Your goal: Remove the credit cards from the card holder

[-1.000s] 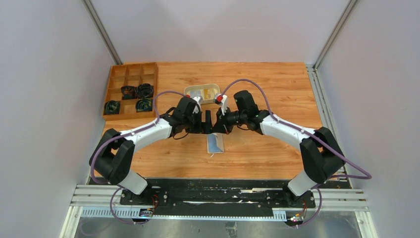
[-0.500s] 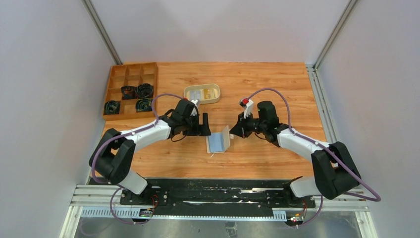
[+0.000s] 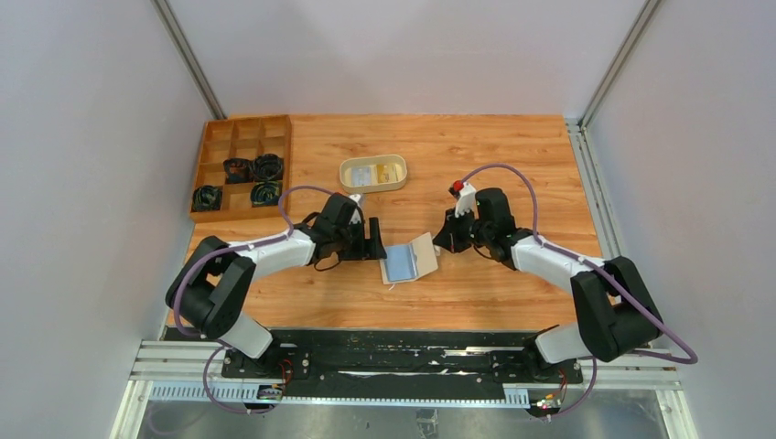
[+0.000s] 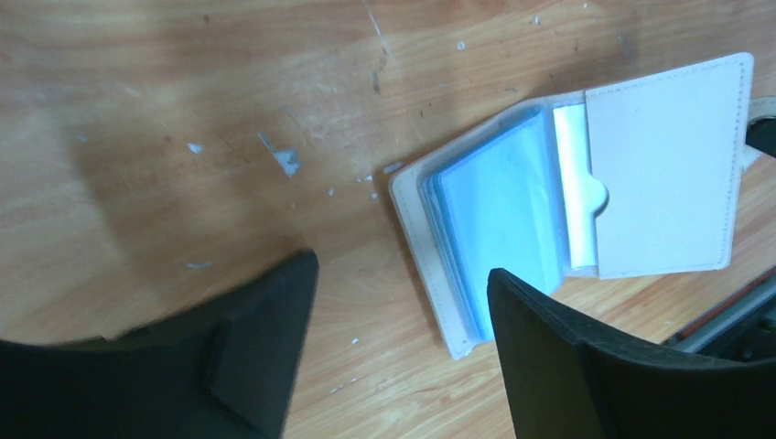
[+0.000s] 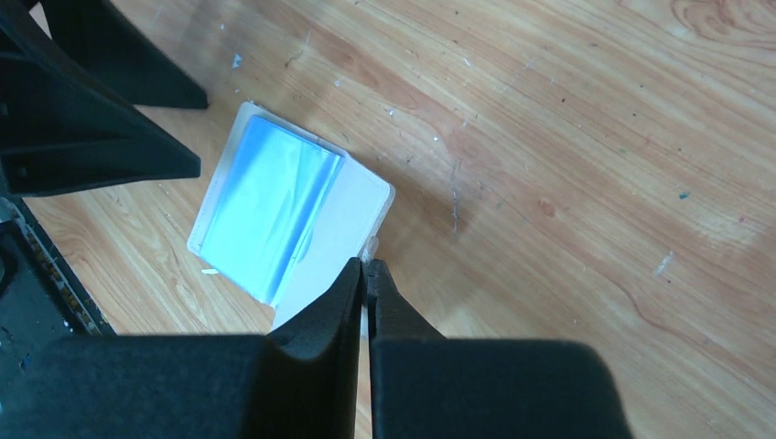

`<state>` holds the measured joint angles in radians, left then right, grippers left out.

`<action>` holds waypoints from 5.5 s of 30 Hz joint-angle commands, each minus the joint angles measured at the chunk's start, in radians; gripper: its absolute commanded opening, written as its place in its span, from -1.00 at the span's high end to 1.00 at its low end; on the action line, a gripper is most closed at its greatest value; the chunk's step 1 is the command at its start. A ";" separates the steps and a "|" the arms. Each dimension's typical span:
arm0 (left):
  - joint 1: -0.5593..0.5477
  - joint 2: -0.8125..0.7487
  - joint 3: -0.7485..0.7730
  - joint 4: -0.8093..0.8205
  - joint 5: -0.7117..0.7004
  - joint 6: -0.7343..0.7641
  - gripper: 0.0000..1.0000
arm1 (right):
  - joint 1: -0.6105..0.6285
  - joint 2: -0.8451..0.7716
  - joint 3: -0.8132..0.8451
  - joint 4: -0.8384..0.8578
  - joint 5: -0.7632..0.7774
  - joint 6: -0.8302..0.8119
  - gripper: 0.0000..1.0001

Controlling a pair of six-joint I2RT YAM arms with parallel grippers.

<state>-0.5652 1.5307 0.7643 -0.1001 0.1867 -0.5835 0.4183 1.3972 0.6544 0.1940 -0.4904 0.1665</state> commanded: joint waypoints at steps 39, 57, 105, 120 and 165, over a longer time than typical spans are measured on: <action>0.002 -0.038 -0.549 0.838 0.047 -0.534 0.36 | -0.022 0.036 -0.167 0.232 -0.056 0.111 0.90; -0.001 0.376 -0.624 1.520 0.151 -0.743 1.00 | -0.024 0.033 -0.155 0.209 -0.057 0.107 0.87; -0.016 -0.058 -0.398 0.618 0.024 -0.386 1.00 | 0.440 0.403 0.555 -0.472 0.583 0.260 -0.70; -0.015 -0.046 -0.397 0.614 0.011 -0.386 1.00 | 0.488 0.517 0.709 -0.650 0.700 0.199 -0.81; -0.015 -0.189 -0.468 0.498 -0.253 -0.487 1.00 | 0.511 0.422 0.625 -0.725 0.786 0.143 -0.84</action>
<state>-0.5858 1.3582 0.3061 0.4198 0.0128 -1.0668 0.9230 1.8637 1.3148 -0.4503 0.2638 0.3370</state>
